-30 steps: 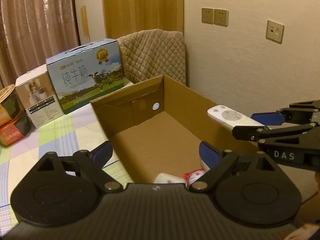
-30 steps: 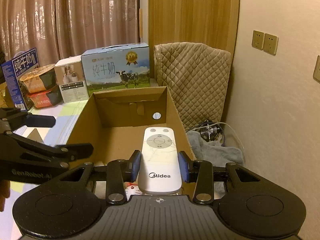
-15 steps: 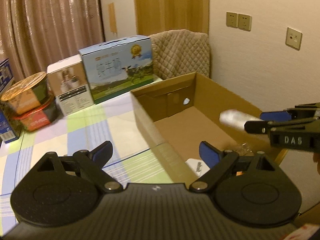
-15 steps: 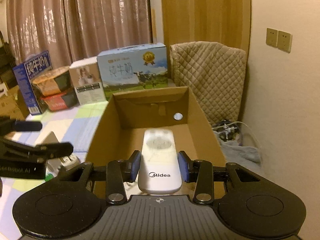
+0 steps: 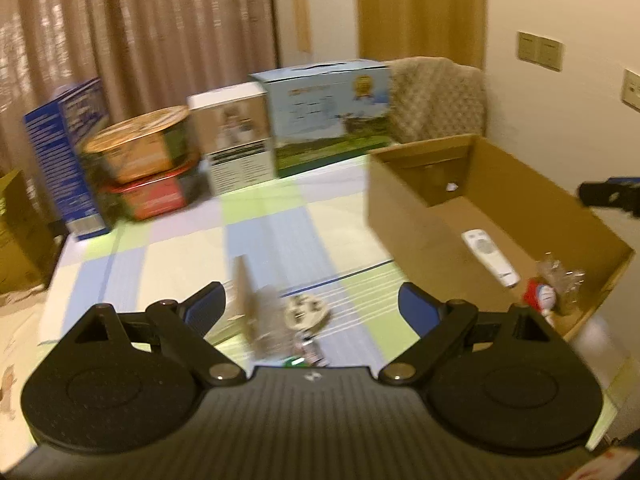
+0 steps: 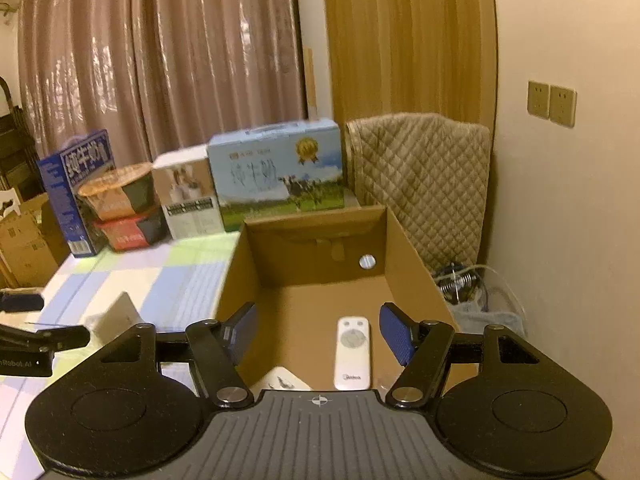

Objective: Organize rigid objects
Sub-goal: 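Withdraw both tools back toward the remaining table items, then close the right tool on the small toy race car while the left tool approaches the green-lidded jar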

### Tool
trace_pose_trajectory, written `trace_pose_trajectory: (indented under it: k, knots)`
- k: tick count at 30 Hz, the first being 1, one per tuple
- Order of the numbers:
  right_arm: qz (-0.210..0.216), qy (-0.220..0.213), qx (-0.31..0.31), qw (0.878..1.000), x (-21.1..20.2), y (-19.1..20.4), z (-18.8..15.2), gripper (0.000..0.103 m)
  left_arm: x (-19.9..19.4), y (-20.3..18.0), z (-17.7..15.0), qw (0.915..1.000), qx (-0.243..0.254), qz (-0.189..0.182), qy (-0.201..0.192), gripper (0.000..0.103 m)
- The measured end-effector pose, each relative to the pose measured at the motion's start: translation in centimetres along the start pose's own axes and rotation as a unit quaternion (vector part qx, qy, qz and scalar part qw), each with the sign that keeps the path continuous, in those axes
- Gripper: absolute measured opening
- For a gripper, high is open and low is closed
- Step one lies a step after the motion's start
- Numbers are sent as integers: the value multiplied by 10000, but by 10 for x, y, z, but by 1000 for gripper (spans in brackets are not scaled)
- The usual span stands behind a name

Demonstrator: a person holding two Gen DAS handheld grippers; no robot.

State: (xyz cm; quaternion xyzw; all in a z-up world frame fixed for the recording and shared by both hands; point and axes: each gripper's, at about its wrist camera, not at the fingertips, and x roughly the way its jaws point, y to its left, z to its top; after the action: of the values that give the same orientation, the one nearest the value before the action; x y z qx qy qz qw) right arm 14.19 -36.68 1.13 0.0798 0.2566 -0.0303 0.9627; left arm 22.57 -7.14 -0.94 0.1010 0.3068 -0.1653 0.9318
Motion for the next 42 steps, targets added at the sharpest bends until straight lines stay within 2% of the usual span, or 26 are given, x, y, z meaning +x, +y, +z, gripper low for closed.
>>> trace_pose_trajectory:
  k: [7, 14, 21, 26, 32, 37, 42]
  knots:
    - [425, -254, -188, 9986, -25, 49, 2, 66, -24, 51, -29, 9984, -303, 459, 113, 92]
    - [980, -168, -501, 9938, -23, 112, -20, 67, -26, 85, -58, 9960, -471, 712, 246, 92]
    - [1264, 198, -770, 9888, 17, 156, -54, 67, -2, 102, -85, 9946, -580, 772, 390, 92]
    - [1198, 486, -918, 9874, 61, 170, -78, 67, 25, 111, -98, 9944, -641, 667, 519, 92]
    - [1079, 794, -1078, 9851, 113, 174, -98, 66, 51, 117, -100, 9956, -629, 461, 511, 92]
    - [1143, 1014, -1114, 9820, 139, 172, -106, 56, 72, 112, -101, 9970, -433, 219, 608, 92]
    - [1232, 1216, -1077, 9790, 155, 174, -111, 51, 84, 113, -102, 9968, -330, 233, 685, 92]
